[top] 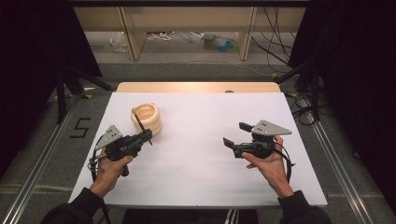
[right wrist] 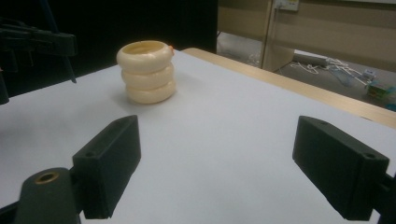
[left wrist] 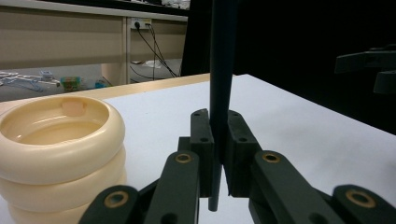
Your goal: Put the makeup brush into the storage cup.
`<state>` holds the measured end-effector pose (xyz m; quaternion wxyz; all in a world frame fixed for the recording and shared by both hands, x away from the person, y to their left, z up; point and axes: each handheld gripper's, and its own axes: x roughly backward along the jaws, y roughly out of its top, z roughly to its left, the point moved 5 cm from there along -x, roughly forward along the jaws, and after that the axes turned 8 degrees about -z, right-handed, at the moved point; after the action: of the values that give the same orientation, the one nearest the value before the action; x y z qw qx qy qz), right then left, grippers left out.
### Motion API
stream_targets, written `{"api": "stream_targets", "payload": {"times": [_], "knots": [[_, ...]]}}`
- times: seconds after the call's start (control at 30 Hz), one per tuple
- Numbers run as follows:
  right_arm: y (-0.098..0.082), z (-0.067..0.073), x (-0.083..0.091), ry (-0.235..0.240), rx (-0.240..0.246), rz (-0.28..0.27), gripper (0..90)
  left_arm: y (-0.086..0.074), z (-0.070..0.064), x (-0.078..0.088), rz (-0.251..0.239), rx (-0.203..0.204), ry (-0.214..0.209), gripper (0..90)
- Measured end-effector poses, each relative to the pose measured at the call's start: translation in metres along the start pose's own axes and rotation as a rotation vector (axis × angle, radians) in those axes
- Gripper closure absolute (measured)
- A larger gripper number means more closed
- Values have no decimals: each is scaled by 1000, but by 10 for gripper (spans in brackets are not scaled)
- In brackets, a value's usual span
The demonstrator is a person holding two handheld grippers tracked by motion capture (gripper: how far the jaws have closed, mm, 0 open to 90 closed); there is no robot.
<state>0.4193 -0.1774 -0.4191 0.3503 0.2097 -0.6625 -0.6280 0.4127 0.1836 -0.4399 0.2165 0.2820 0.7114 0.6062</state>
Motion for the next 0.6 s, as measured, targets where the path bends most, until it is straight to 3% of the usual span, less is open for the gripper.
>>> {"api": "stream_targets", "payload": {"times": [0.47, 0.5, 0.57, 0.6], "knots": [[-14, -8, 19, -38, -16, -25, 161, 4, 9, -2, 4, -8, 27, 835], [-14, -9, 21, -43, 3, -29, 161, 5, 10, -2, 4, -7, 32, 835], [-16, -7, 23, -36, -23, -30, 161, 7, 13, -2, -1, -8, 39, 836], [-16, -9, 23, -43, 2, -41, 159, 8, 14, -2, -1, -7, 45, 836]]}}
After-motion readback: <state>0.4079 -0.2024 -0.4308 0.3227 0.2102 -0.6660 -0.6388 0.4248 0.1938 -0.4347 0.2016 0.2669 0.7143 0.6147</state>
